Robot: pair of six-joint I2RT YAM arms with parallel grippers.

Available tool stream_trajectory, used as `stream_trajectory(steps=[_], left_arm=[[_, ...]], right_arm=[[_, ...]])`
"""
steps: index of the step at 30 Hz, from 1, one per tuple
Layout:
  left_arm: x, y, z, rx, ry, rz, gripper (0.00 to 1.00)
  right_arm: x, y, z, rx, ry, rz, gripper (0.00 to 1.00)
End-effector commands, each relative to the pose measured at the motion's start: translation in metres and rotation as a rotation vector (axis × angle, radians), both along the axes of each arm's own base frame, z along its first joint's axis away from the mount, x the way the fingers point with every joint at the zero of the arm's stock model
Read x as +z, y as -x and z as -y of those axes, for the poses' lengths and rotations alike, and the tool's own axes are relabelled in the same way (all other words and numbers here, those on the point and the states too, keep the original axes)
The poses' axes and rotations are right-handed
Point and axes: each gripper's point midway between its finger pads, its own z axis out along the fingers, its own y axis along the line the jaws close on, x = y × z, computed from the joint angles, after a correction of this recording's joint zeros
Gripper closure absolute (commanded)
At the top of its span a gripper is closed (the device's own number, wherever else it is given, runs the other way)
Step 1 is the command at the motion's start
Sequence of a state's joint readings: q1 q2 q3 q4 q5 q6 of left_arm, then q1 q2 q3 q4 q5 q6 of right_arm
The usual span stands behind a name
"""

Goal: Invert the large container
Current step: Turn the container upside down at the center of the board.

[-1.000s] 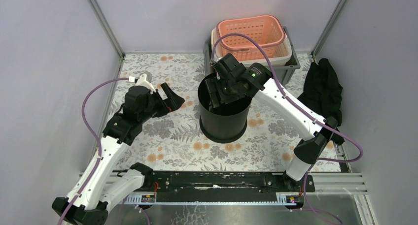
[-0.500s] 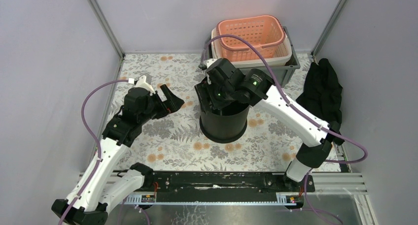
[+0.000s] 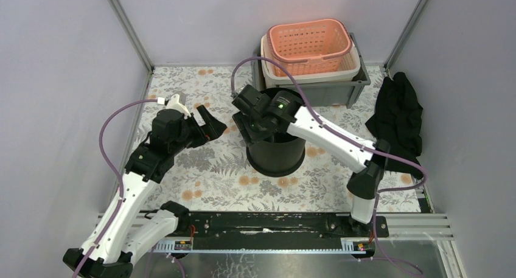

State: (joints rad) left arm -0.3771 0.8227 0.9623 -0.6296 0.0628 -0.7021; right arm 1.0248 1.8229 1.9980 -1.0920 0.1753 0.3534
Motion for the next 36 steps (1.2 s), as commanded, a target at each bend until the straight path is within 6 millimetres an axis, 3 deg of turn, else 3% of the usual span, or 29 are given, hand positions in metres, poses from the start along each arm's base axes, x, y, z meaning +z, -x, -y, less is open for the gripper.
stream_trajectory(steps=[1,6,13,19,21,24,29,32,36], left_arm=[[-0.005,0.007,-0.003,-0.001,-0.017,-0.007,0.00],[-0.007,0.008,-0.005,0.000,-0.029,-0.010,0.00],[-0.007,0.010,-0.006,-0.001,-0.033,-0.007,0.00],[-0.008,0.010,-0.006,-0.005,-0.034,-0.007,0.00],[-0.007,0.010,-0.006,-0.006,-0.033,-0.006,0.00],[-0.008,0.012,-0.006,-0.008,-0.031,-0.006,0.00],[-0.008,0.013,-0.007,-0.005,-0.033,-0.007,0.00],[-0.008,0.014,-0.008,-0.003,-0.031,-0.006,0.00],[-0.008,0.014,-0.008,-0.002,-0.036,-0.007,0.00]], right_arm=[[-0.001,-0.009,0.001,-0.038,0.042,0.032,0.43],[-0.016,-0.011,0.001,-0.039,0.116,-0.002,0.62],[-0.029,-0.007,0.006,-0.030,0.184,-0.044,0.99],[-0.031,-0.004,0.004,-0.013,0.207,-0.074,0.98],[-0.029,-0.004,0.004,-0.011,0.210,-0.075,0.80],[-0.030,-0.004,0.006,-0.015,0.217,-0.080,0.61],[-0.035,-0.001,0.007,-0.020,0.219,-0.090,0.75],[-0.034,0.000,0.004,-0.018,0.204,-0.098,0.98],[-0.019,0.005,-0.006,0.006,0.128,-0.114,1.00]])
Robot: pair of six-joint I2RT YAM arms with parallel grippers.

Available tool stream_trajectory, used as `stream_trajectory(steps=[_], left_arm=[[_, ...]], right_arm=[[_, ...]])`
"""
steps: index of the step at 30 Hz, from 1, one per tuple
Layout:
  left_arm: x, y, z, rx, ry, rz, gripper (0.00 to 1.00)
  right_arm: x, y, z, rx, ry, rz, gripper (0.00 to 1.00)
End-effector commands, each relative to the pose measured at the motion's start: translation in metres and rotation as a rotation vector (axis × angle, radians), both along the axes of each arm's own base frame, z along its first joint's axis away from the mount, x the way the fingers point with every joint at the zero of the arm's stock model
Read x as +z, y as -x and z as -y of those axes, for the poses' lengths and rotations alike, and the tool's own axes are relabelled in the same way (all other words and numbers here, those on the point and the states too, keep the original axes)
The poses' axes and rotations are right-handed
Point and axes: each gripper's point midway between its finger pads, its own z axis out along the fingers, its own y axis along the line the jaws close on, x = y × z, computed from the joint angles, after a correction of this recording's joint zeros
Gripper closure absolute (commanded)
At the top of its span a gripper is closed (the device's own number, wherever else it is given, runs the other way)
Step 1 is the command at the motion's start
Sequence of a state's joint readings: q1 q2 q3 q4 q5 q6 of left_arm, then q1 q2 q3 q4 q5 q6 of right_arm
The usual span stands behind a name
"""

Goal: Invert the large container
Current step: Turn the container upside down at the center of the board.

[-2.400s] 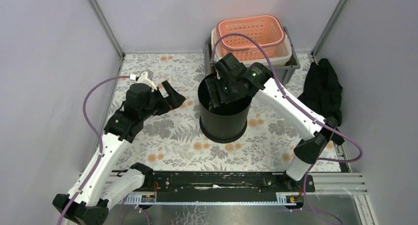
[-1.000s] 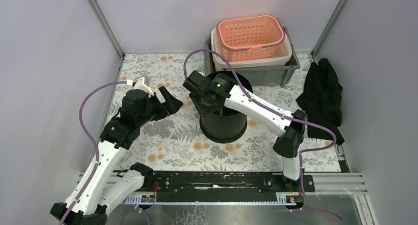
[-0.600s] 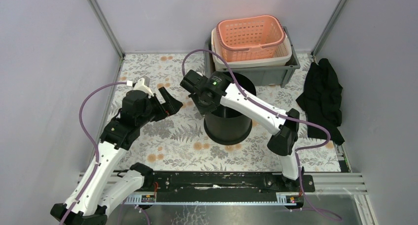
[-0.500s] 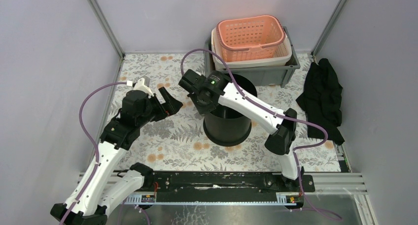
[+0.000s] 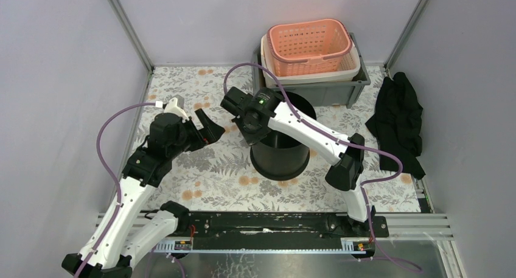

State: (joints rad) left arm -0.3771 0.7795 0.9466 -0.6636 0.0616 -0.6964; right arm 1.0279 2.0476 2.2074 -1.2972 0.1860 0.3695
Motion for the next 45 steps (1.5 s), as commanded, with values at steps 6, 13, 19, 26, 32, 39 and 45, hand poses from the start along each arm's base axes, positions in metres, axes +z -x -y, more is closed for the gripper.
stream_trajectory(steps=[6,13,19,26,32,39,45], left_arm=[[0.003,0.004,-0.007,0.011,-0.038,0.010,0.00],[0.011,0.005,-0.007,0.008,-0.030,0.018,0.00],[0.021,0.006,-0.011,0.019,-0.043,0.033,0.00],[0.051,0.015,-0.009,0.005,-0.005,0.063,0.00],[0.079,0.016,-0.009,-0.004,0.007,0.096,0.00],[0.089,0.016,-0.010,0.004,0.008,0.111,0.00],[0.090,0.012,-0.008,0.002,0.003,0.103,0.00]], right_arm=[[0.064,0.010,-0.024,0.048,-0.252,-0.009,1.00],[0.122,0.010,-0.027,0.040,-0.438,0.048,1.00],[0.148,0.012,-0.030,0.035,-0.589,0.046,1.00],[0.179,0.006,-0.041,0.068,-0.845,0.001,1.00],[0.192,-0.001,-0.045,0.074,-1.004,-0.054,1.00],[0.191,-0.004,-0.022,0.051,-1.251,-0.186,1.00],[0.189,-0.004,0.008,0.030,-1.369,-0.210,1.00]])
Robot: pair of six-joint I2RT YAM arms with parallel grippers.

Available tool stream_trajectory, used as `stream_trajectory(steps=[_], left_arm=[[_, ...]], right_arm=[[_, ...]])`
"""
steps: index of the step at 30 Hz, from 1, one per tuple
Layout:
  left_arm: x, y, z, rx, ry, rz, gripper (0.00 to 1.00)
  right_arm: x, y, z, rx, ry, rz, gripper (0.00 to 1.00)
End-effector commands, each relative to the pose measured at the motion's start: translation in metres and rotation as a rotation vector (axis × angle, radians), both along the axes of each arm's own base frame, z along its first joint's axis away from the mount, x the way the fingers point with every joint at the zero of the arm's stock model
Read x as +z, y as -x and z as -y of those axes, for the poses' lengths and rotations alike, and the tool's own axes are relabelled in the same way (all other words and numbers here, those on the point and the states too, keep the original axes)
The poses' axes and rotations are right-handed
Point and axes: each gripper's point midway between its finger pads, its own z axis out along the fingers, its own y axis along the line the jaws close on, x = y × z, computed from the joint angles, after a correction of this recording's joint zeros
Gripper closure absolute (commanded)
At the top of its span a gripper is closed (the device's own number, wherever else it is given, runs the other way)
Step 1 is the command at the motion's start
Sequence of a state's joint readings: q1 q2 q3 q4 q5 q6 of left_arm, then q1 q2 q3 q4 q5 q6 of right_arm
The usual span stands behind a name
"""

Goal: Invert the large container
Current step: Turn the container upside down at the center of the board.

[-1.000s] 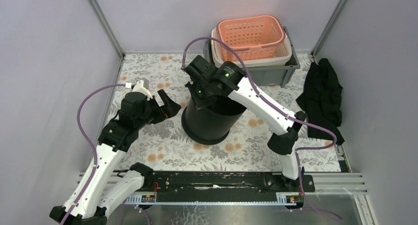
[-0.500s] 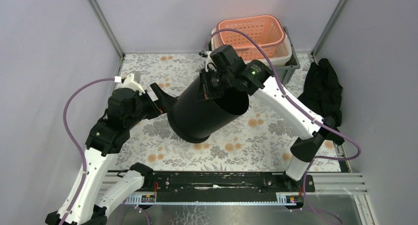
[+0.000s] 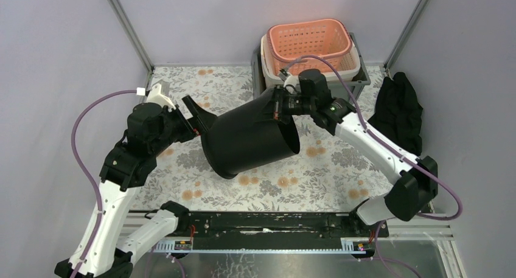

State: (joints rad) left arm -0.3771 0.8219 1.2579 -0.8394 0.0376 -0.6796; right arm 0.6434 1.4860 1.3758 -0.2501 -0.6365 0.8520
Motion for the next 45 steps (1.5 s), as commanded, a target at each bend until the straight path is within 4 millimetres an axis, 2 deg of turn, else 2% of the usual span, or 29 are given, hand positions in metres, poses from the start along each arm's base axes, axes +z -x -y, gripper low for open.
stream_trajectory(steps=[1,9,12,18,24,31,45], left_arm=[[0.004,0.000,0.001,-0.012,-0.011,0.001,0.00],[-0.010,-0.001,0.005,-0.016,-0.002,-0.031,0.00],[-0.014,-0.001,0.005,-0.012,0.012,-0.028,0.00],[-0.025,0.002,0.010,-0.039,0.029,-0.044,0.00],[-0.030,0.006,0.009,-0.037,0.035,-0.045,0.00],[-0.021,0.009,0.010,-0.037,0.070,-0.014,0.00],[0.009,0.008,0.006,-0.035,0.061,0.059,0.00]], right_arm=[[0.092,0.018,0.014,0.076,-0.321,0.179,1.00],[0.101,0.023,0.041,0.080,-0.452,0.168,1.00],[0.098,0.023,0.044,0.091,-0.483,0.146,1.00],[0.107,0.027,0.049,0.124,-0.588,0.129,1.00],[0.103,0.024,0.049,0.130,-0.639,0.102,1.00],[0.101,0.026,0.051,0.154,-0.720,0.080,1.00],[0.060,0.017,0.051,0.097,-0.729,0.023,1.00]])
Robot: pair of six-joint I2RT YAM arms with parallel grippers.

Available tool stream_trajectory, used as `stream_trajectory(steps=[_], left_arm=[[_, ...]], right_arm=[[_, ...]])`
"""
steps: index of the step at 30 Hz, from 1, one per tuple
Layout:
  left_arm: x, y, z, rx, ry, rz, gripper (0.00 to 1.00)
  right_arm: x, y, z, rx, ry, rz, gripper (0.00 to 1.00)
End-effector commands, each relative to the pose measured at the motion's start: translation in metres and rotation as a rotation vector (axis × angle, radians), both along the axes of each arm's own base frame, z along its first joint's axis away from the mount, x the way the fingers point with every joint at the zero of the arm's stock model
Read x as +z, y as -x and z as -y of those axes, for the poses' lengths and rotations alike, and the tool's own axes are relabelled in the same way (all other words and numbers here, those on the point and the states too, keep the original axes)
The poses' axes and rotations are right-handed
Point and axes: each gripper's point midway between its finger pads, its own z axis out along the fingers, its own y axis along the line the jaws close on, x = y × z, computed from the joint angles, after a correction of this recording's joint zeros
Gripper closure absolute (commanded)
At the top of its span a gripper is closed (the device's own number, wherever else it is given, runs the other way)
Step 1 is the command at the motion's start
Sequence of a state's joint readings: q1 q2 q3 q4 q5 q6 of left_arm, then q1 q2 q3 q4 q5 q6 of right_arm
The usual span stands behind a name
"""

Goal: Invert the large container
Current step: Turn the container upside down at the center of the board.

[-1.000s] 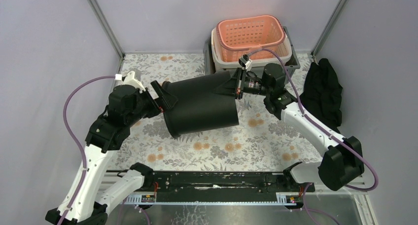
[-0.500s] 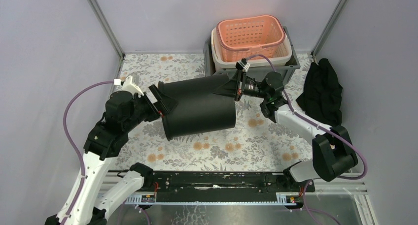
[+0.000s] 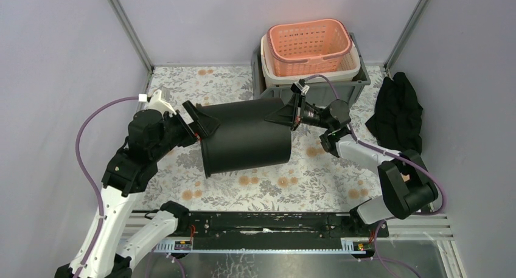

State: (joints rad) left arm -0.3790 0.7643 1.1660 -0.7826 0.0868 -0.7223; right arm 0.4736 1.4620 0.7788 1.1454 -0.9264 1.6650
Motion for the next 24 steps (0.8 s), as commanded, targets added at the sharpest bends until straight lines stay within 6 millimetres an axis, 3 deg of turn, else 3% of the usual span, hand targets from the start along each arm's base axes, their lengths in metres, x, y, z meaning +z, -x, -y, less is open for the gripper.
stream_trajectory(steps=[1,5,11,13,24], left_arm=[[0.023,0.001,-0.002,-0.002,0.006,0.070,0.00],[0.035,0.004,-0.001,-0.009,0.022,0.091,0.00],[0.048,0.008,-0.003,-0.009,0.028,0.115,0.00],[0.050,0.010,-0.003,-0.013,0.028,0.119,0.00],[0.059,0.014,-0.007,-0.012,0.015,0.139,0.00]], right_arm=[[0.030,0.006,0.008,-0.031,-0.118,0.131,1.00],[0.014,0.002,0.005,-0.038,-0.108,0.116,1.00],[0.009,-0.003,-0.007,0.003,-0.218,0.092,1.00],[0.001,-0.008,-0.018,0.018,-0.221,0.072,1.00],[0.001,-0.030,-0.084,0.041,-0.295,0.060,1.00]])
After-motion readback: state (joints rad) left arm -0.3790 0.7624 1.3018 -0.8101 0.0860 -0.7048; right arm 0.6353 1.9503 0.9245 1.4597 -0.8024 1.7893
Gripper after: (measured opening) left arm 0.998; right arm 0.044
